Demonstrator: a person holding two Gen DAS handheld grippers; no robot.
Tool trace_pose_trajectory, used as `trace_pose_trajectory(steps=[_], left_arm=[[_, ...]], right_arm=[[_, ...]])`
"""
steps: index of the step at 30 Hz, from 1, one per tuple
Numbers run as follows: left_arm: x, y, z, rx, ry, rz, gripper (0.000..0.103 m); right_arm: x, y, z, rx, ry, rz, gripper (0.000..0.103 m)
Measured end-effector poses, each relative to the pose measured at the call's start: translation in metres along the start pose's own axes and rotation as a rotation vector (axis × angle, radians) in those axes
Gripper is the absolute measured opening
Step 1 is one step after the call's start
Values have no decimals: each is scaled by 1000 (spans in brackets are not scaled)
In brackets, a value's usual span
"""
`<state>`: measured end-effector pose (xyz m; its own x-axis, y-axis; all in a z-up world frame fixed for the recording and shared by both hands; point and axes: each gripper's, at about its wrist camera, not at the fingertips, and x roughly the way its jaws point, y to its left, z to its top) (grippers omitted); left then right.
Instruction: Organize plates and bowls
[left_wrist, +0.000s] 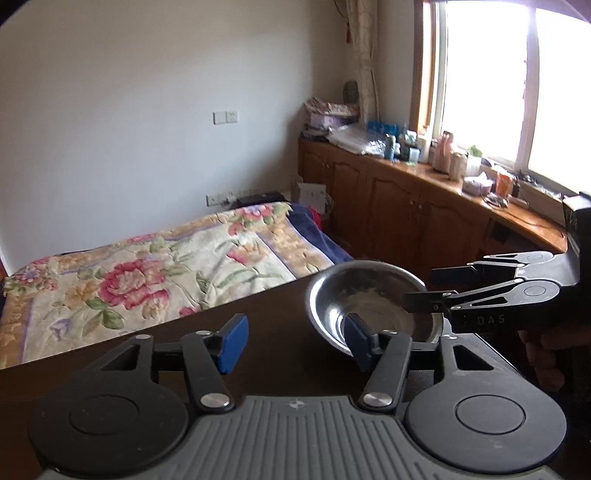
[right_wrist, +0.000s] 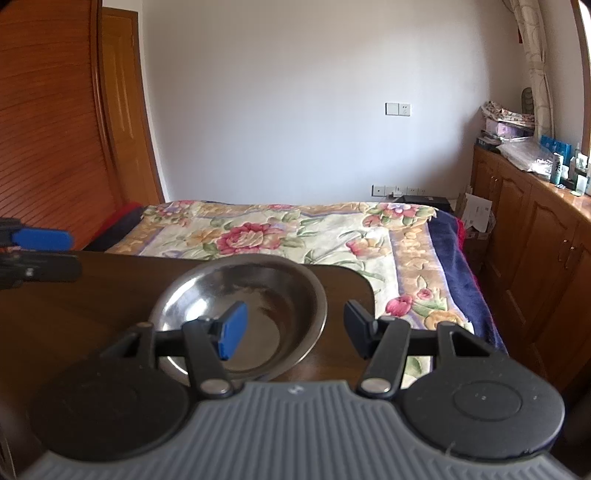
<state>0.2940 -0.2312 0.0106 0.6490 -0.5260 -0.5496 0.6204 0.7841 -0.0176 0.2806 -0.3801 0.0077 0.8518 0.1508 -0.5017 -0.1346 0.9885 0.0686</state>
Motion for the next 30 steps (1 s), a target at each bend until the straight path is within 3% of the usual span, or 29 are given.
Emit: trace_pose_trajectory(steps=[13, 19, 21, 30], left_arm=[[53, 2, 7, -35, 136, -69, 67], [62, 3, 5, -59, 167, -101, 66], [63, 1, 4, -55, 178, -112, 54], [42, 1, 5, -96, 170, -130, 50]], right_arm=[[9, -6, -3, 41, 66, 50, 58], [14, -11, -4, 65, 96, 60, 40], [16, -11, -5, 71, 112, 73, 27], [11, -12, -9, 139, 102, 113, 17]])
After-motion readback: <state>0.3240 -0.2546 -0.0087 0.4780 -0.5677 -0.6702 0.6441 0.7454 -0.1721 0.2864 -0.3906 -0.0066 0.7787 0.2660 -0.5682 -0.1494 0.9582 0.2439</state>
